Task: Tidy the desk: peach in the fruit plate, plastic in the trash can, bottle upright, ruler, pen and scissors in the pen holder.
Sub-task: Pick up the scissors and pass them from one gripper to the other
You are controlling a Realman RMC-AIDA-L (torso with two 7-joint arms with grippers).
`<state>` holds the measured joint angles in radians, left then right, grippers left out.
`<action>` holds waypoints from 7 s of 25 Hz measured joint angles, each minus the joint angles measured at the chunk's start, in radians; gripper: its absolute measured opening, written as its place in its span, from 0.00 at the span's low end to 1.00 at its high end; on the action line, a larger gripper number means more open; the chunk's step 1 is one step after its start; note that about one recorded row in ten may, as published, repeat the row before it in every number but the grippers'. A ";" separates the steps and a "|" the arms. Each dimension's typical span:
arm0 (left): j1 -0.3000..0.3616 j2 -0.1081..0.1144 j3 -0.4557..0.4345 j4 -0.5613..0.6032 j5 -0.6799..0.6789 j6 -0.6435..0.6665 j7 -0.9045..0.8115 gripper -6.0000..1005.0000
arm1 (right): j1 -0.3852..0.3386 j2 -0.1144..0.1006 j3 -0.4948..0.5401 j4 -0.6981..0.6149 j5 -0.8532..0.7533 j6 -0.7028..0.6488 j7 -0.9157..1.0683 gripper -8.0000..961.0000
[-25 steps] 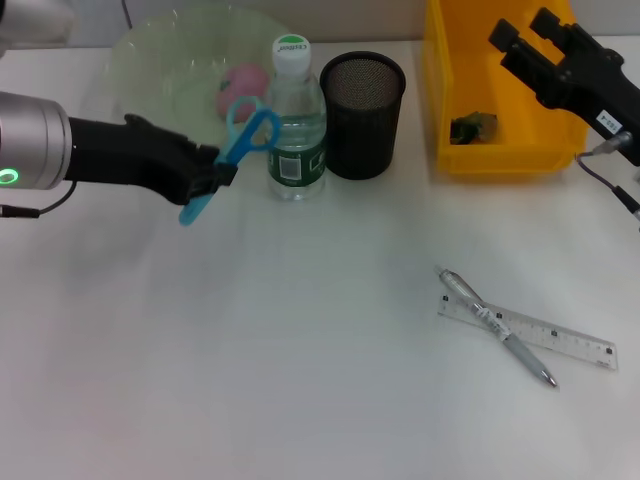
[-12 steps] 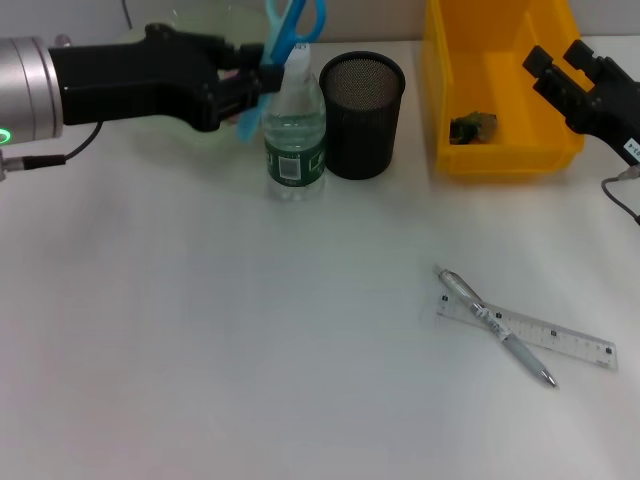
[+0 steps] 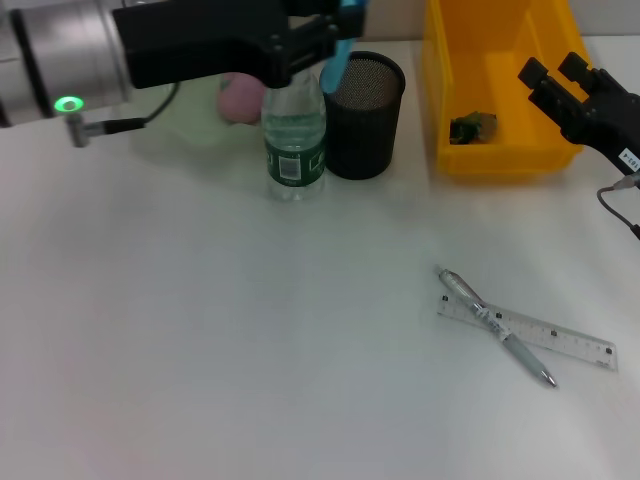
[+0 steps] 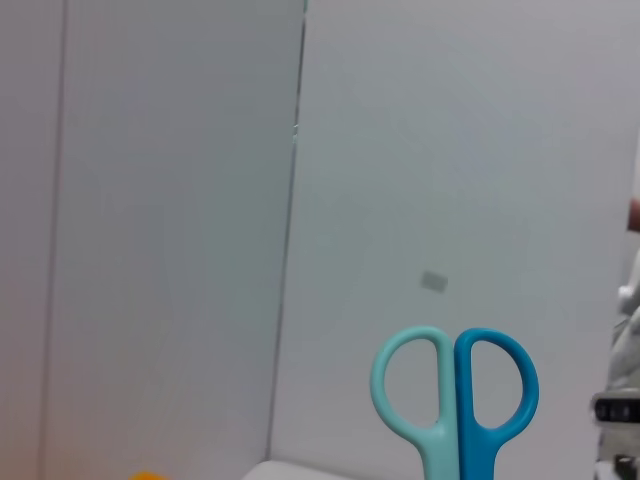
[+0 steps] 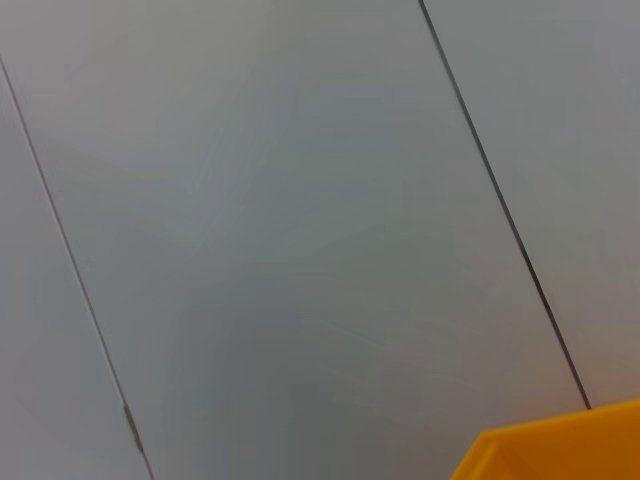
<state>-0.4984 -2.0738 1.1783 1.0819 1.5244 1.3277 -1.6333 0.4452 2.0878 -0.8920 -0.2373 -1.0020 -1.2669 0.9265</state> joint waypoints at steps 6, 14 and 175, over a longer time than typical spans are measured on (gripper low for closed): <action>-0.084 -0.004 0.012 -0.179 -0.122 -0.005 0.147 0.24 | -0.004 -0.002 -0.002 0.003 -0.006 0.002 0.000 0.75; -0.135 -0.005 0.014 -0.309 -0.195 -0.016 0.260 0.24 | -0.011 -0.002 -0.005 0.009 -0.010 -0.043 0.000 0.75; 0.005 0.003 0.067 -0.353 -0.256 0.292 0.322 0.24 | 0.097 -0.003 -0.202 -0.214 -0.343 -0.430 0.256 0.32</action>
<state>-0.4939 -2.0709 1.2457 0.7286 1.2682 1.6201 -1.3115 0.5418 2.0846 -1.0936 -0.4510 -1.3453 -1.6974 1.1829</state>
